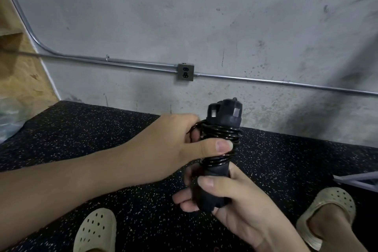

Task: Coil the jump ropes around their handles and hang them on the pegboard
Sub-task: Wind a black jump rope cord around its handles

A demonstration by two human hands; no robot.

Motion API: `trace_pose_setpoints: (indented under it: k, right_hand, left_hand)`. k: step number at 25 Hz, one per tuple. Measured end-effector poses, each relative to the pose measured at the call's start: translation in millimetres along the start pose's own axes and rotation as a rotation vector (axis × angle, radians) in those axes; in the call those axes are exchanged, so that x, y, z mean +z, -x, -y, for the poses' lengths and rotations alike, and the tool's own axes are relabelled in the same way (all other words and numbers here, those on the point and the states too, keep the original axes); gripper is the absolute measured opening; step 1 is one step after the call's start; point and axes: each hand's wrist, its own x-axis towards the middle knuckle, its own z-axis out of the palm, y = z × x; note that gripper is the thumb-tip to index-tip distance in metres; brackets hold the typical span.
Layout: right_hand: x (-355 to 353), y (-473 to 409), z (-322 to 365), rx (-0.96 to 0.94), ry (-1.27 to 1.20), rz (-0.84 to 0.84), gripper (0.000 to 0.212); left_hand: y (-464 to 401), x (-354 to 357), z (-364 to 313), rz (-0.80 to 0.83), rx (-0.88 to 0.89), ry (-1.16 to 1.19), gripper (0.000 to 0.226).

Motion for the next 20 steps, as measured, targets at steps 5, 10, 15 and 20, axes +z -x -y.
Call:
trace_pose_setpoints:
  k: [5,10,15,20]
  right_hand:
    - [-1.9,4.5,7.4,-0.008,0.093,-0.138,0.053]
    - [-10.9,2.4,7.5,-0.056,0.211,-0.315,0.041]
    - [-14.9,0.1,5.8,-0.141,0.315,-0.419,0.033]
    - [-3.8,-18.8,-25.0,-0.333,0.563,-0.773,0.024]
  left_hand:
    - [3.5,-3.7,-3.9,-0.025,-0.107,-0.236,0.092]
    - [2.0,-5.7,-6.8,-0.050,-0.198,-0.408,0.091]
    - [0.2,-13.0,-9.6,-0.051,-0.175,-0.391,0.077]
    - [6.1,13.8,-14.7,-0.093,-0.064,-0.363,0.051]
